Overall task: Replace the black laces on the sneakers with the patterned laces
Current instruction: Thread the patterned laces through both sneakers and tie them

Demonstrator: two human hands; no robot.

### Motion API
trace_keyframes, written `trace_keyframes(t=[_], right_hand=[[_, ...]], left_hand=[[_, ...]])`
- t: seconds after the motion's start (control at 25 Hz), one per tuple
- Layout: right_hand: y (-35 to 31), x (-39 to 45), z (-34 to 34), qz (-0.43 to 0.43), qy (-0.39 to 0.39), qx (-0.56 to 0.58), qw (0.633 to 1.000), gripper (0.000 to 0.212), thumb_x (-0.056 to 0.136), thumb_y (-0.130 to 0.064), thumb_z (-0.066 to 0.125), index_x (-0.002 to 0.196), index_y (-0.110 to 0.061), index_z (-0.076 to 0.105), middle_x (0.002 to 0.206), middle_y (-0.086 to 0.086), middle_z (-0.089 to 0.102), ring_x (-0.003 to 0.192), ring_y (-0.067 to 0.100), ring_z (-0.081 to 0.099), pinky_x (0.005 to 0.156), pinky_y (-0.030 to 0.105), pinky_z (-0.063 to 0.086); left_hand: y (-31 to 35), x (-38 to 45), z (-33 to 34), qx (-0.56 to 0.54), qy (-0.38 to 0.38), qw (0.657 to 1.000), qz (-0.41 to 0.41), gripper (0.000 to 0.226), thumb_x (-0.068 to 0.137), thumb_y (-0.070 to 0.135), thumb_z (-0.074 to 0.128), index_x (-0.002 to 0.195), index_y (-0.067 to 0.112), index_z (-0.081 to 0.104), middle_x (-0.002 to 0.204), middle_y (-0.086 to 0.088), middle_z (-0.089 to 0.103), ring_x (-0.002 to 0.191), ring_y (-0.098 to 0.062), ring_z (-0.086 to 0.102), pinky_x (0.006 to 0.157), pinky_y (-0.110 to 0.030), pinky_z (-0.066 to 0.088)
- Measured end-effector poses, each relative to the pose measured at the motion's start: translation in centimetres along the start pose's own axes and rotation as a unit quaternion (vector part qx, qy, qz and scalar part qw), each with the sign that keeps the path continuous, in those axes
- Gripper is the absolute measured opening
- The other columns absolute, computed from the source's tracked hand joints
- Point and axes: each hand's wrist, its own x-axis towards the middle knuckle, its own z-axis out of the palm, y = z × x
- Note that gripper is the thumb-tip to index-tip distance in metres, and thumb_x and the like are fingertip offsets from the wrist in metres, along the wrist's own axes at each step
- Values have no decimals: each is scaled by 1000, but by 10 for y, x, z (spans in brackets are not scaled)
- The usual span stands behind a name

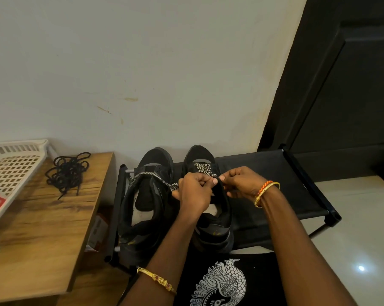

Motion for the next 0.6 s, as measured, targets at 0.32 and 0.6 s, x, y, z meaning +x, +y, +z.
trace_keyframes(t=[0.32, 0.6], right_hand=[[-2, 2, 7, 11, 26, -91, 995, 27, 98, -7, 38, 77, -3, 55, 67, 6, 47, 61, 13, 46, 54, 22, 43], [1, -15, -1, -60, 19, -11, 998, 14, 93, -7, 54, 82, -6, 62, 73, 7, 56, 66, 13, 56, 50, 19, 51]], left_hand=[[3, -7, -10, 168, 18, 984, 54, 10, 88, 40, 62, 91, 34, 69, 111, 7, 55, 116, -17, 38, 97, -40, 29], [6, -12, 1, 59, 47, 997, 4, 7, 86, 30, 69, 83, 24, 66, 108, 10, 42, 117, -14, 34, 95, -37, 22]])
